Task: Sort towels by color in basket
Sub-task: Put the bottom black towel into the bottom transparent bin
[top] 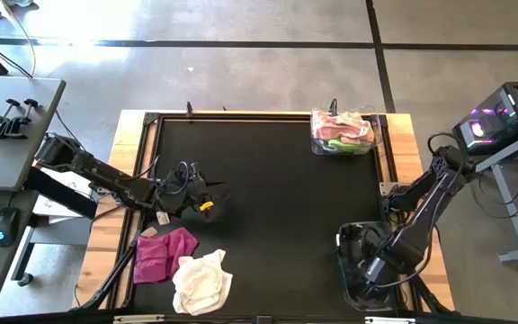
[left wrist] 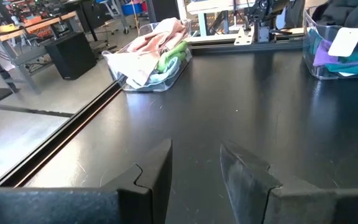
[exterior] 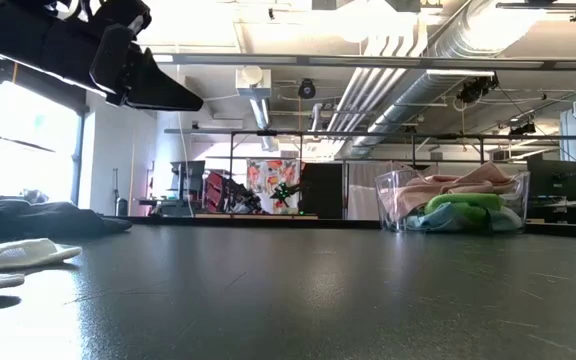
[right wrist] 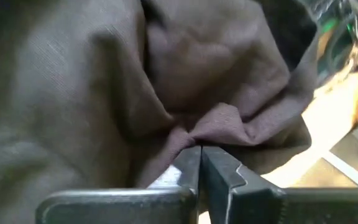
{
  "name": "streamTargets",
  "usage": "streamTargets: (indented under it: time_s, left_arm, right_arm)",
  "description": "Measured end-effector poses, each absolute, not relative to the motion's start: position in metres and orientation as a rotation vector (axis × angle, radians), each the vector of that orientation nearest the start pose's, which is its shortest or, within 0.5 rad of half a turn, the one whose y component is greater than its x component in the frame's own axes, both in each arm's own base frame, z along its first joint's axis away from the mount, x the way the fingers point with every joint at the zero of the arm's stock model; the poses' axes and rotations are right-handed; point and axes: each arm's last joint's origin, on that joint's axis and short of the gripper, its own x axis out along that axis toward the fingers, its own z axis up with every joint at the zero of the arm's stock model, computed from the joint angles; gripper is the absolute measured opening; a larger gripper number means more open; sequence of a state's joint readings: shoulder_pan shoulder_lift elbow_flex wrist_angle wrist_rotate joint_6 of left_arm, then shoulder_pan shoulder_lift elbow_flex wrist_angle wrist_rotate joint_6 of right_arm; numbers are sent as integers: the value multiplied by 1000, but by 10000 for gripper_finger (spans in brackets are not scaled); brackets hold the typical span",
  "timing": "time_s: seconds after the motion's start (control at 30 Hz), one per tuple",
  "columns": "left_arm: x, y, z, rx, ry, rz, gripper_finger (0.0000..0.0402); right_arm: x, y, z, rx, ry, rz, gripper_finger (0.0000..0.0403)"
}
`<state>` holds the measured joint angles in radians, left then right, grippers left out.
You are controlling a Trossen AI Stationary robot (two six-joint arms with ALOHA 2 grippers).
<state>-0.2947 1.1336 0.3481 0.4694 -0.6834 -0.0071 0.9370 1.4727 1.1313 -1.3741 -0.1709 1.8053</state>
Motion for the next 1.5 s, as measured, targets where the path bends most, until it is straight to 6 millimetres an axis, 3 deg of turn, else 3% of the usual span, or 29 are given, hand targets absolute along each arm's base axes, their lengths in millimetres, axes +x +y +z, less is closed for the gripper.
streamTargets:
  time_s: [0.53,1.07,1.5]
  left_arm:
    - [206,-43,184,142,279,386,124]
    - [206,-43,184,142,279,386,124]
    - [206,-43,184,144,280,386,124]
  right_arm:
    - [142,188,244,611,1495,-766,1]
    - [156,209,211,509,1504,-762,1]
    - [157,214,204,493,1490,-766,0]
